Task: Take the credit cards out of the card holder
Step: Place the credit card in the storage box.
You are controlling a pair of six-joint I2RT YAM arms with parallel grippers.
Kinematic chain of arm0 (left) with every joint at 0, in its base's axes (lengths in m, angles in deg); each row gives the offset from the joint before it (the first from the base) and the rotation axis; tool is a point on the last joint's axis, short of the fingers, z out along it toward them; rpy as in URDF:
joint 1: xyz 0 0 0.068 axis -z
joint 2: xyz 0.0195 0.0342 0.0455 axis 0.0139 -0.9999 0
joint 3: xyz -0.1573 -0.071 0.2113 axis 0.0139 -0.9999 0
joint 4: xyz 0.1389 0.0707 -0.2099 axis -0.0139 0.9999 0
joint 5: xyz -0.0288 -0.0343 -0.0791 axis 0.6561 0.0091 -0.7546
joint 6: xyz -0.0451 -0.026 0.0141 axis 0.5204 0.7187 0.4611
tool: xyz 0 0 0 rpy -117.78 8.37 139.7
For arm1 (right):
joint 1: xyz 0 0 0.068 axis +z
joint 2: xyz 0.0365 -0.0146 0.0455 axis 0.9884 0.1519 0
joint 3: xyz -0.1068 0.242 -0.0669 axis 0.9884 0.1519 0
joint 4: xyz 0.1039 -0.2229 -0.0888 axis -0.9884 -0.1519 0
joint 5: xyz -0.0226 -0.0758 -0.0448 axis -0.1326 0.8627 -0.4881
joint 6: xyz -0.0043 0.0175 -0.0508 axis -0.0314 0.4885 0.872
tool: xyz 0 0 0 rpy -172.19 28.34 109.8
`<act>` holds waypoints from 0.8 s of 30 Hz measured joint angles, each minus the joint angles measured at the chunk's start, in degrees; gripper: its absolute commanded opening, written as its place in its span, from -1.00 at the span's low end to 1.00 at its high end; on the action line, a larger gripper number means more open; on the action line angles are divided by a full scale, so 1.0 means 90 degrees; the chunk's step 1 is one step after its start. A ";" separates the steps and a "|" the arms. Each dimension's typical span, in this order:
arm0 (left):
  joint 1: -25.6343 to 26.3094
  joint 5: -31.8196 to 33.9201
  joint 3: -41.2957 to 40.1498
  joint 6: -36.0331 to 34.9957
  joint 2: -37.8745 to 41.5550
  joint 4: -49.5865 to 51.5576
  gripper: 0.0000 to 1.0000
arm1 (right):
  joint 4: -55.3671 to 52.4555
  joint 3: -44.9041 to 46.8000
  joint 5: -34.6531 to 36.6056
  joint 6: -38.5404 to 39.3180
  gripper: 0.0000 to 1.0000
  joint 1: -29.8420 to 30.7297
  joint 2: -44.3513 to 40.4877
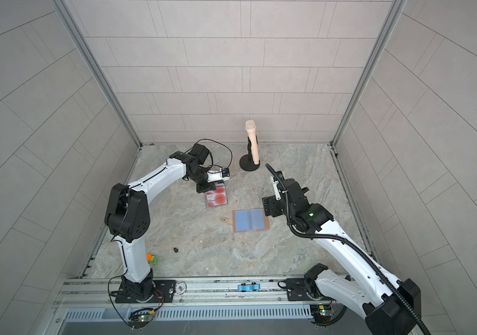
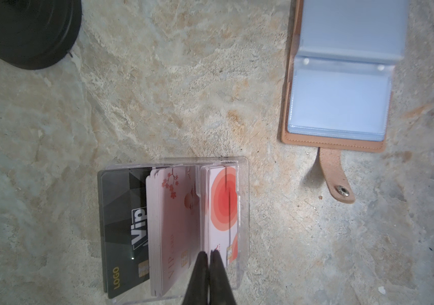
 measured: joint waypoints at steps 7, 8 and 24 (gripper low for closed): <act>-0.0010 0.0245 -0.0119 0.0267 0.0027 -0.0216 -1.00 | 0.0010 0.0036 0.0002 0.0000 0.80 -0.0032 -0.0053; -0.0012 0.0245 -0.0126 0.0284 0.0041 -0.0226 -1.00 | 0.0015 0.0036 0.0002 -0.0002 0.80 -0.0034 -0.0053; -0.0017 -0.0202 -0.0158 0.0318 0.0437 0.0323 -1.00 | 0.0163 0.0046 -0.0007 -0.0002 0.80 -0.0078 -0.0053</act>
